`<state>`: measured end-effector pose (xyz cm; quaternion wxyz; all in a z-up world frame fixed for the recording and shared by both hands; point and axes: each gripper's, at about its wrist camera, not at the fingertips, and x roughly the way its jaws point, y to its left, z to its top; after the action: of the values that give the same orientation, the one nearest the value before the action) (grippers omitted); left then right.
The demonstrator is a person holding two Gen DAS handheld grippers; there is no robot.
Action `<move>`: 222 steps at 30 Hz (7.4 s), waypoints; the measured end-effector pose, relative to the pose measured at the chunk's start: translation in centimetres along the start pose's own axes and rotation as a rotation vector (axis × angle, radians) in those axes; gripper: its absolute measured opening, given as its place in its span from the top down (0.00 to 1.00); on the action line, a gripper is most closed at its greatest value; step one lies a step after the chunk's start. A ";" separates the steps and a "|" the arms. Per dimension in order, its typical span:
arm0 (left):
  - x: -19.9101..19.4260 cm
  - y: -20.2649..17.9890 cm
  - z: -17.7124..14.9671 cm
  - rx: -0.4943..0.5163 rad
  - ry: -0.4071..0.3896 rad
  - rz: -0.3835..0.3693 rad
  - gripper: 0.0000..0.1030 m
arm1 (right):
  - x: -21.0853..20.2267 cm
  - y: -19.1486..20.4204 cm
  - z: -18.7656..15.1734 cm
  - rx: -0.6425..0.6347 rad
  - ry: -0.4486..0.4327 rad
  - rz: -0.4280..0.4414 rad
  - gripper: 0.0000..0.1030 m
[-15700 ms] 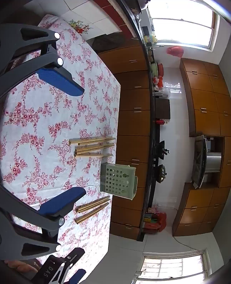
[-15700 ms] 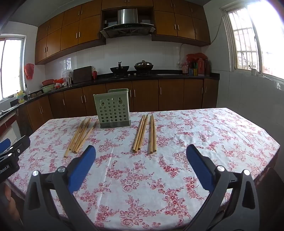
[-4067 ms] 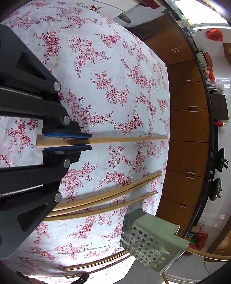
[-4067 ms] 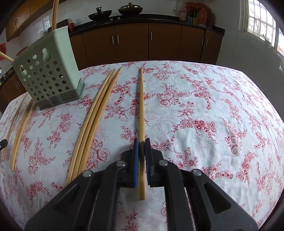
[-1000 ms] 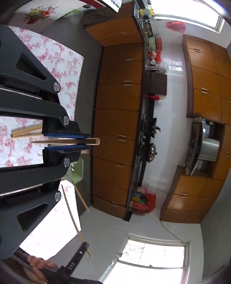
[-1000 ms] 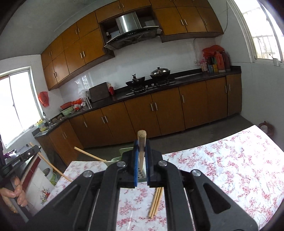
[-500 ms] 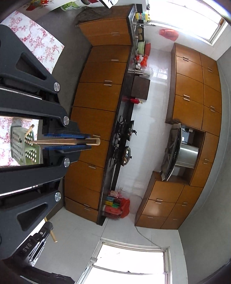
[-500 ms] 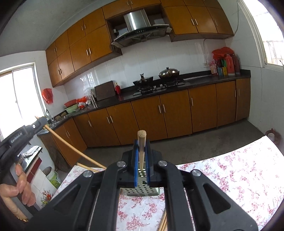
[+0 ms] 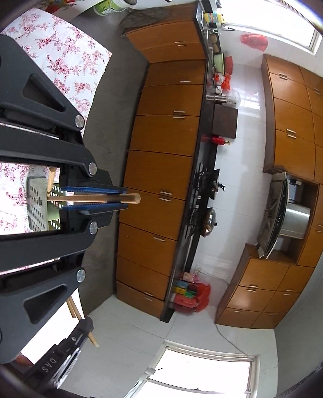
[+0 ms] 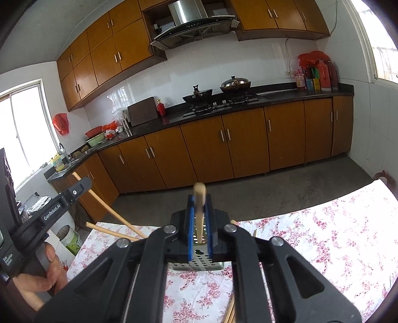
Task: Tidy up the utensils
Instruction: 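Open both tools to release the chopsticks into the holder, then grasp a further chopstick with the right tool while the left tool grasps one, then lift both held chopsticks and carry them over the green holder, then lower the chopsticks into the holder and open both tools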
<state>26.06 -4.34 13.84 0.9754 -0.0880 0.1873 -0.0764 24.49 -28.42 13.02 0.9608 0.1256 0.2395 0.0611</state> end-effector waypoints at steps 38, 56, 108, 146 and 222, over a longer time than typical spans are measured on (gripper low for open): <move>1.3 13.0 -15.9 -0.053 0.410 0.195 0.75 | 11.6 -5.6 -20.1 0.030 0.438 -0.217 0.82; 4.6 11.0 -19.5 -0.048 0.522 0.055 0.75 | 10.7 -8.5 -19.5 0.071 0.412 -0.349 0.93; 6.2 14.0 -20.2 0.053 0.500 0.179 0.92 | 8.8 -9.2 -20.9 -0.014 0.366 -0.362 0.91; 1.1 12.8 -19.4 0.090 0.477 0.212 0.93 | 2.5 -8.7 -20.8 -0.028 0.298 -0.344 0.92; -1.4 -0.1 -0.2 0.025 -0.003 -0.033 0.93 | -1.4 0.1 0.1 0.017 -0.257 -0.043 0.77</move>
<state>24.75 -4.19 14.19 0.9753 -0.0788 0.1832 -0.0948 23.32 -28.60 13.71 0.9836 0.1354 0.1174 0.0220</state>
